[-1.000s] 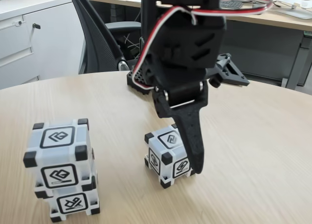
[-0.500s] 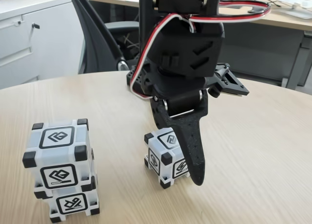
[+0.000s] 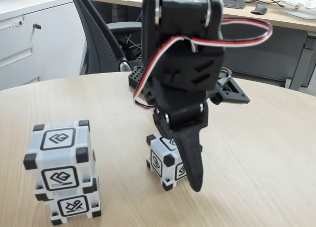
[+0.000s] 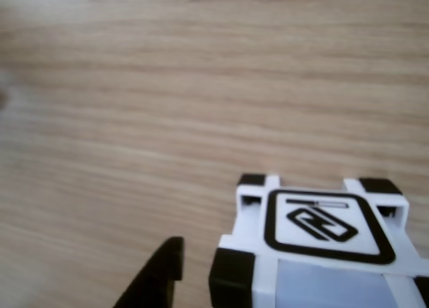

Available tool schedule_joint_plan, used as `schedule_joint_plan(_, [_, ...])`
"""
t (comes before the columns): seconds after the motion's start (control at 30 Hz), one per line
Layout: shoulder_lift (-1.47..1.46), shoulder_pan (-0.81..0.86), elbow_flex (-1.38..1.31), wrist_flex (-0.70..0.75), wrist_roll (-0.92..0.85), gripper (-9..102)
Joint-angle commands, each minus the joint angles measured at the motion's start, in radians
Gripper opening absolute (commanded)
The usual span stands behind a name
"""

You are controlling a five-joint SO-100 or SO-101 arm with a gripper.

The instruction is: Stack cubes from left to right.

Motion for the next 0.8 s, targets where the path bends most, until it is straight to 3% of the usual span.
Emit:
schedule_joint_plan(0.0, [0.006, 0.009, -0.011, -0.005, -0.014, 46])
schedule_joint_plan(0.2, [0.003, 0.006, -0.097, -0.005, -0.009, 36])
schedule_joint_plan(0.43, [-0.037, 0.009, -0.129, -0.003, -0.032, 15])
schedule_joint_plan(0.77, [-0.038, 0.011, -0.129, -0.003, -0.031, 2])
